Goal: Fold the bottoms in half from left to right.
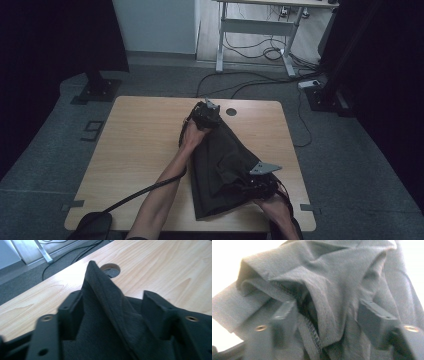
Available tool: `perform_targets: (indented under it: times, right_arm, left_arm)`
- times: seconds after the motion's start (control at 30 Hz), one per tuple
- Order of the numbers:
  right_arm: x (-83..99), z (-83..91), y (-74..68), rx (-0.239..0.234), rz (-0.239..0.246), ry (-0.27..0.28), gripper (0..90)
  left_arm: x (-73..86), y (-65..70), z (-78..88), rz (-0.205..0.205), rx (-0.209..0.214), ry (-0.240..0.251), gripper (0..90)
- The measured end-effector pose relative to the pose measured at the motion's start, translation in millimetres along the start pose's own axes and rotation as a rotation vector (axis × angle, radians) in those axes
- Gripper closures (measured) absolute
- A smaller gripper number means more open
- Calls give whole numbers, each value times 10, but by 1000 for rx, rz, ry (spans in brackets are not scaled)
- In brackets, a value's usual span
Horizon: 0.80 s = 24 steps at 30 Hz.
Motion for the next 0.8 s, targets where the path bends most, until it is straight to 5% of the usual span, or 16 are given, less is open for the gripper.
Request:
perform_targets:
  times: [0.27, 0.53, 0.63, 0.7, 0.8]
  right_arm:
    - [-217, -84, -294, -34, 153, -25, 214]
    - [-292, -300, -477, -93, 206, -59, 263]
    - [-284, -364, -530, -89, 237, -96, 416]
    - [-280, -373, -522, -60, 244, -113, 625]
    - [-307, -320, -446, -44, 174, -76, 804]
  left_arm:
    - [116, 34, 242, -29, 20, -3, 187]
    - [456, -55, 386, 16, 41, -30, 180]
    - [566, -85, 433, 27, 39, -36, 180]
    - [633, -82, 466, 44, 48, -35, 180]
    - [735, -63, 500, 42, 46, -41, 179]
Point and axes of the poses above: each handheld gripper's, and its own axes: z roughly backward along the jaws, x roughly out of its underside, y roughly to its right, the point moved 5 cm from there along -z, roughly forward along the jaws, and after that the axes turned 5 degrees about -x, right-handed, at the moved point
